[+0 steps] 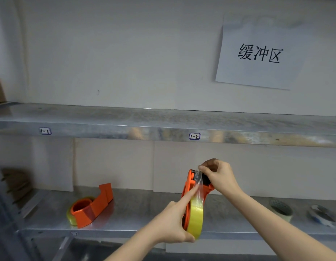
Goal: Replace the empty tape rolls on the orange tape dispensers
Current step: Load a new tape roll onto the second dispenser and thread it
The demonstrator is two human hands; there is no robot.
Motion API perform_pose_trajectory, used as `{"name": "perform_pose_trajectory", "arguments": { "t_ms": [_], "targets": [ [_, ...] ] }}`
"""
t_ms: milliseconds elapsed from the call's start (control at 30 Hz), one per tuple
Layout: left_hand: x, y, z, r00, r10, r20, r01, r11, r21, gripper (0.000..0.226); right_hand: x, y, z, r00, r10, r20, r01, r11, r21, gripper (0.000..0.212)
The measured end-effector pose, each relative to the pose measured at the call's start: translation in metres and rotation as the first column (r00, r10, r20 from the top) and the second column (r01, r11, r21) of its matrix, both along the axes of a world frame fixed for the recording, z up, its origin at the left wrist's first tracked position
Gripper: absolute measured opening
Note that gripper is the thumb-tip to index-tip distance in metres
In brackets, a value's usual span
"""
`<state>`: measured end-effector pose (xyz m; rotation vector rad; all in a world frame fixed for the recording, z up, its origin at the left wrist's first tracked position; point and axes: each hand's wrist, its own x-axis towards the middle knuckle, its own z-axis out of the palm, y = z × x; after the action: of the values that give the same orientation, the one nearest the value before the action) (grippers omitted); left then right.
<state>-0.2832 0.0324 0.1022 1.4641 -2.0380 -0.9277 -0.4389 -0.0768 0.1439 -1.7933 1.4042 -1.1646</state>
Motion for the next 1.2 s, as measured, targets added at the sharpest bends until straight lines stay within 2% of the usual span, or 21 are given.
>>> {"name": "perform_pose_trajectory", "arguments": {
  "t_ms": [200,333,533,1200],
  "targets": [
    [-0.004,0.000,0.003,0.999,-0.013,0.034,0.013,1.000,0.004,0.124,-0.005,-0.002,-0.005,0.997,-0.009,-0.080,0.009,1.000,0.006,0.011],
    [-0.005,-0.002,0.003,0.999,-0.007,0.047,0.006,1.000,0.021,0.126,-0.006,0.000,-0.006,0.996,-0.018,-0.083,0.019,1.000,0.008,0.018],
    [-0.002,0.000,0.003,0.997,-0.011,0.082,0.010,1.000,0.020,0.126,-0.008,0.003,-0.004,0.996,-0.018,-0.085,0.018,1.000,-0.005,0.018],
    [-0.001,0.012,0.004,0.999,-0.003,0.036,0.005,0.999,-0.046,0.124,0.000,0.010,0.003,1.000,-0.015,0.004,0.016,0.998,-0.063,0.012]
  ]
}}
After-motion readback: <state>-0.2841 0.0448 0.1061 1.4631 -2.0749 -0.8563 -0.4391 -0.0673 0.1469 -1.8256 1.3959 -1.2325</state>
